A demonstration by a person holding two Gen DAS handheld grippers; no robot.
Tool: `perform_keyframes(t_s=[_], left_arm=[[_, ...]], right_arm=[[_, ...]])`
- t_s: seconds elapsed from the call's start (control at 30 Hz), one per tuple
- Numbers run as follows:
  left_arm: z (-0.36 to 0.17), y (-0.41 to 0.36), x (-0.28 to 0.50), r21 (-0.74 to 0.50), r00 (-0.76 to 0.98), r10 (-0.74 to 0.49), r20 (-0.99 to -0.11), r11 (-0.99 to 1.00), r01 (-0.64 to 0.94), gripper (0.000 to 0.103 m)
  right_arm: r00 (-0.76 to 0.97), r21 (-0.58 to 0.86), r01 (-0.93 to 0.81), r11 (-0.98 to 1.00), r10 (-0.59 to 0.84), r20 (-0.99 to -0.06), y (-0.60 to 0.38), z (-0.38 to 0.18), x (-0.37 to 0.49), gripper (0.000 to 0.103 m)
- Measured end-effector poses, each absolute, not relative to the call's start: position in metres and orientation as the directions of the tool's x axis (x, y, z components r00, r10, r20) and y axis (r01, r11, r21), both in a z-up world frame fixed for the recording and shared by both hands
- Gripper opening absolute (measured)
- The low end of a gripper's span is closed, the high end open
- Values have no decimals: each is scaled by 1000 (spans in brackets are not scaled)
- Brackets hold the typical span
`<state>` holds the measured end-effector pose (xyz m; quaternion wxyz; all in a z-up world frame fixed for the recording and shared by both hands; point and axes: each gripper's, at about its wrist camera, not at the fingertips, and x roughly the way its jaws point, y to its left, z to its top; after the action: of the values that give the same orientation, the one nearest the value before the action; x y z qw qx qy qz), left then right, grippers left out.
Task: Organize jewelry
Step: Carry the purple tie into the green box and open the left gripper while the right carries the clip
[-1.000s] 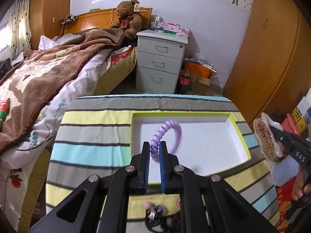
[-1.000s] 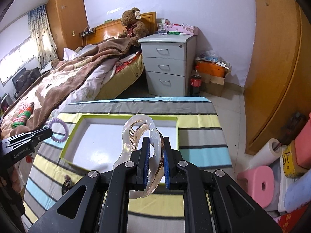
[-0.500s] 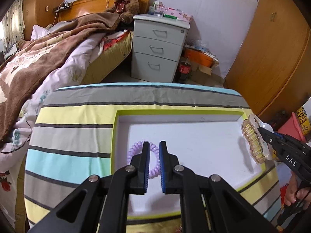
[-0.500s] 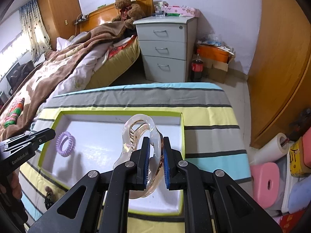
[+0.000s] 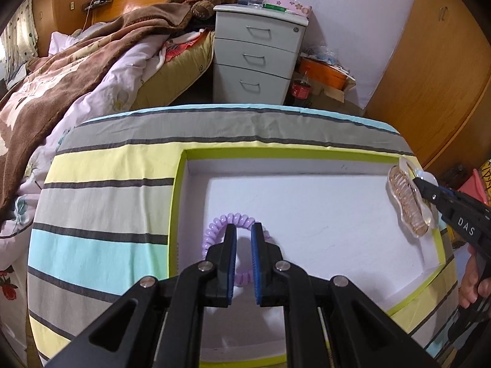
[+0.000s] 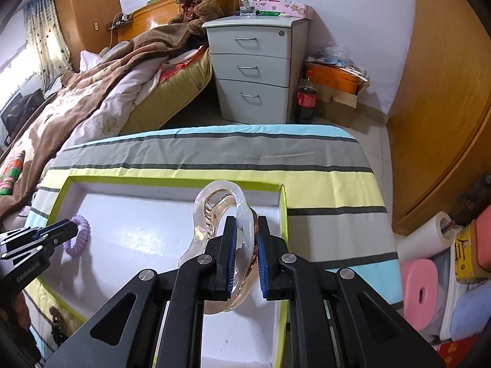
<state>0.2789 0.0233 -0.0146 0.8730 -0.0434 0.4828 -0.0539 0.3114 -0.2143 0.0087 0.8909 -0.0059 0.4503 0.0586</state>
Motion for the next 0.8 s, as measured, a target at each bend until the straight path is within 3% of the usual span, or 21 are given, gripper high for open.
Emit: perform_keyframes(t_s=[0.47, 0.8], left_arm=[[-22, 22, 285, -117, 513, -121, -850, 992, 39, 11], [-21, 19, 284, -96, 517, -101, -850, 995, 38, 22]], right_arm=[[572, 22, -96, 995, 74, -817, -211, -3, 323, 13], [586, 40, -83, 996, 81, -807, -214, -1, 322, 16]])
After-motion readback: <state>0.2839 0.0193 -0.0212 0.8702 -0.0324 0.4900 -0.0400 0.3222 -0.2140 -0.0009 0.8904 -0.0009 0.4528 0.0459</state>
